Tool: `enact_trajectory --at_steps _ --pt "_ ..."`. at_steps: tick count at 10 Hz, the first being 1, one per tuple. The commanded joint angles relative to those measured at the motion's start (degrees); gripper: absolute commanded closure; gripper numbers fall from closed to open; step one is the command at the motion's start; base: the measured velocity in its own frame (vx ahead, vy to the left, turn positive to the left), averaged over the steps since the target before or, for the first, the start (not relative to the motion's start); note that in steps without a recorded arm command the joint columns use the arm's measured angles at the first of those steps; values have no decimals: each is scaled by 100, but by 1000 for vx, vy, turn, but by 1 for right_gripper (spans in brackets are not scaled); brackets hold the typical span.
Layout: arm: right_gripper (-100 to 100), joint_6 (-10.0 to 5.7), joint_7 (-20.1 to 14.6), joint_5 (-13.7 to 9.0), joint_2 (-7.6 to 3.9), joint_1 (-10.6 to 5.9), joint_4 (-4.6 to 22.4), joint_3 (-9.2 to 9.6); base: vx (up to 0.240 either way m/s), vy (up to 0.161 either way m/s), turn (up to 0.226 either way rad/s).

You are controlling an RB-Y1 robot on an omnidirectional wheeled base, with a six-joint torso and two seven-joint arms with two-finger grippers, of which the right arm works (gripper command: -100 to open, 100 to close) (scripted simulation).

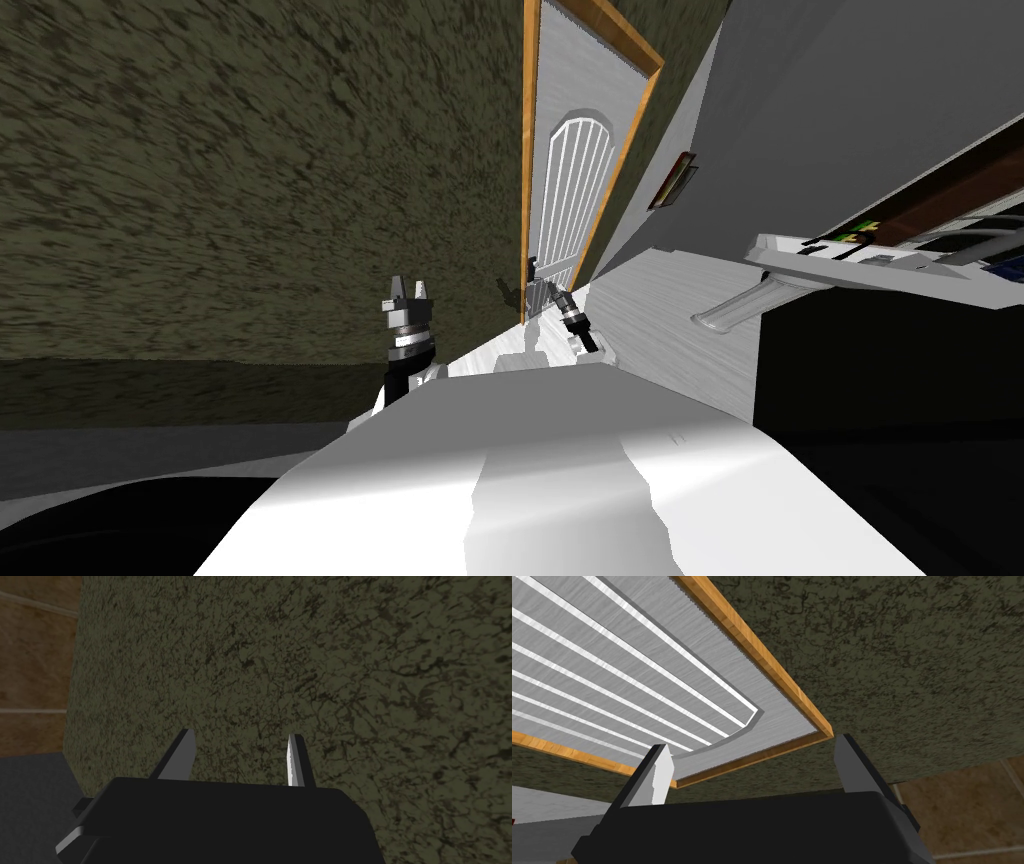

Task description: Pull the door open

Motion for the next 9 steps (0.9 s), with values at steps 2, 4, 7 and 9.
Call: enact_trajectory --at_steps 2,4,7,9 --pt "-100 -77 177 217 -89 -197 397 -18 95 -53 41" --pt "-100 -108 240 297 -127 -280 576 -29 62 -33 17" --pt "-100 -198 424 534 -237 -524 1064 -60 82 -50 39" --pt "-100 -258 546 690 -310 -685 1366 -81 85 -60 31"
